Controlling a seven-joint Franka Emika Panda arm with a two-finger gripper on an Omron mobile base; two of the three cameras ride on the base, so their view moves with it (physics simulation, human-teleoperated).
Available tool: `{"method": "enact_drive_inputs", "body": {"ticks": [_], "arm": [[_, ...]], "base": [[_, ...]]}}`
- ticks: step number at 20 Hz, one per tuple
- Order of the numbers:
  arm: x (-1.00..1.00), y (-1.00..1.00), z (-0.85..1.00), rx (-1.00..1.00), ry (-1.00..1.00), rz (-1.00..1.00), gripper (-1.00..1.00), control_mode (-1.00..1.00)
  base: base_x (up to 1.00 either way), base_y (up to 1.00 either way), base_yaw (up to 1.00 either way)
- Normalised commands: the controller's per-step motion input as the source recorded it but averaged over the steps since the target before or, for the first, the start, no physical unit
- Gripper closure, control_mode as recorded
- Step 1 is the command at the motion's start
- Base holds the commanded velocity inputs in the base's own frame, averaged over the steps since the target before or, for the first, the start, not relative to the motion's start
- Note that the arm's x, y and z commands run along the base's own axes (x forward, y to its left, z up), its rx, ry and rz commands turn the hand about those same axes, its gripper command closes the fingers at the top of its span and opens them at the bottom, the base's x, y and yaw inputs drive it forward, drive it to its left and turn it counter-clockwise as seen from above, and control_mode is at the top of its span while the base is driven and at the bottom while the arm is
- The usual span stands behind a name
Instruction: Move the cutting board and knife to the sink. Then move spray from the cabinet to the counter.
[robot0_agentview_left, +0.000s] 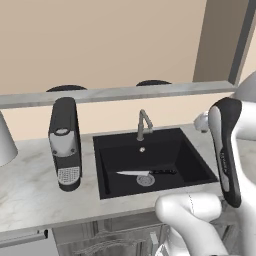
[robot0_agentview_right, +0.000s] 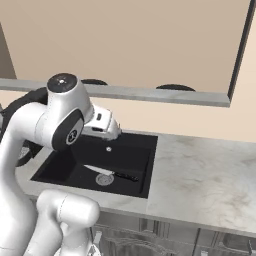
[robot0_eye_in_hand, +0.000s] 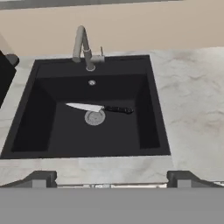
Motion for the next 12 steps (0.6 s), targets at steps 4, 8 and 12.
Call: {"method": "enact_drive_inputs", "body": {"ticks": [4, 8, 12], "arm": [[-0.19, 0.51, 0.0, 0.15, 0.0, 0.08, -1.0, -1.0], [-0.17, 0.36, 0.03, 0.03, -0.03, 0.0, -1.0, -1.0], [-0.26, 0.02, 0.12, 0.0, 0.0, -0.02, -1.0, -1.0]], "base": [[0.0, 0.0, 0.0], [0.0, 0.0, 0.0], [0.0, 0.0, 0.0]]}}
